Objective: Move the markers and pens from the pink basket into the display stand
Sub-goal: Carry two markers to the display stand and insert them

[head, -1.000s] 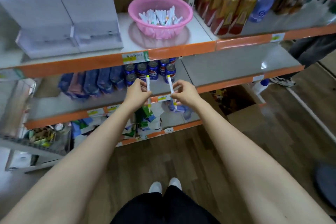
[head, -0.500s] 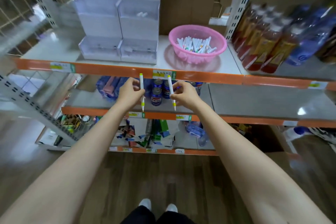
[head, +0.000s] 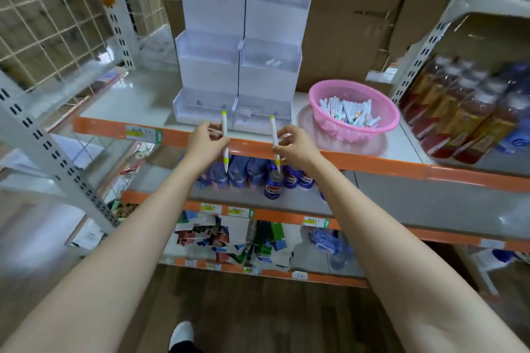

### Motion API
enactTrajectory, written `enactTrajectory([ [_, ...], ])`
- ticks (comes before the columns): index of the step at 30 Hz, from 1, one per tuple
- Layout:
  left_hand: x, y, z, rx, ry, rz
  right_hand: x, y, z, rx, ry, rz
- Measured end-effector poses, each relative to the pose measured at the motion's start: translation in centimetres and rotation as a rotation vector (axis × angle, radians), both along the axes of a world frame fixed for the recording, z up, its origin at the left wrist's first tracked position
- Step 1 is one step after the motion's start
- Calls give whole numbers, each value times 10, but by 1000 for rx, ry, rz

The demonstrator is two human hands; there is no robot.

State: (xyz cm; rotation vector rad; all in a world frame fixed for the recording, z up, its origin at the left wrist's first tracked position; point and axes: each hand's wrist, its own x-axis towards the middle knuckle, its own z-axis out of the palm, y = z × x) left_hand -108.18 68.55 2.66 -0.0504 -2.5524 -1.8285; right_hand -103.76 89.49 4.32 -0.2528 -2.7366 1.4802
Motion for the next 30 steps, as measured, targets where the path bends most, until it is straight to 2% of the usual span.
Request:
enactTrajectory([
  [14,-107,-84,36,-1,19,-196,-99,-112,24,-132,73,-164],
  [30,-165,-92,65,151,191,-154,-151,-133,50,-121,219,-201],
])
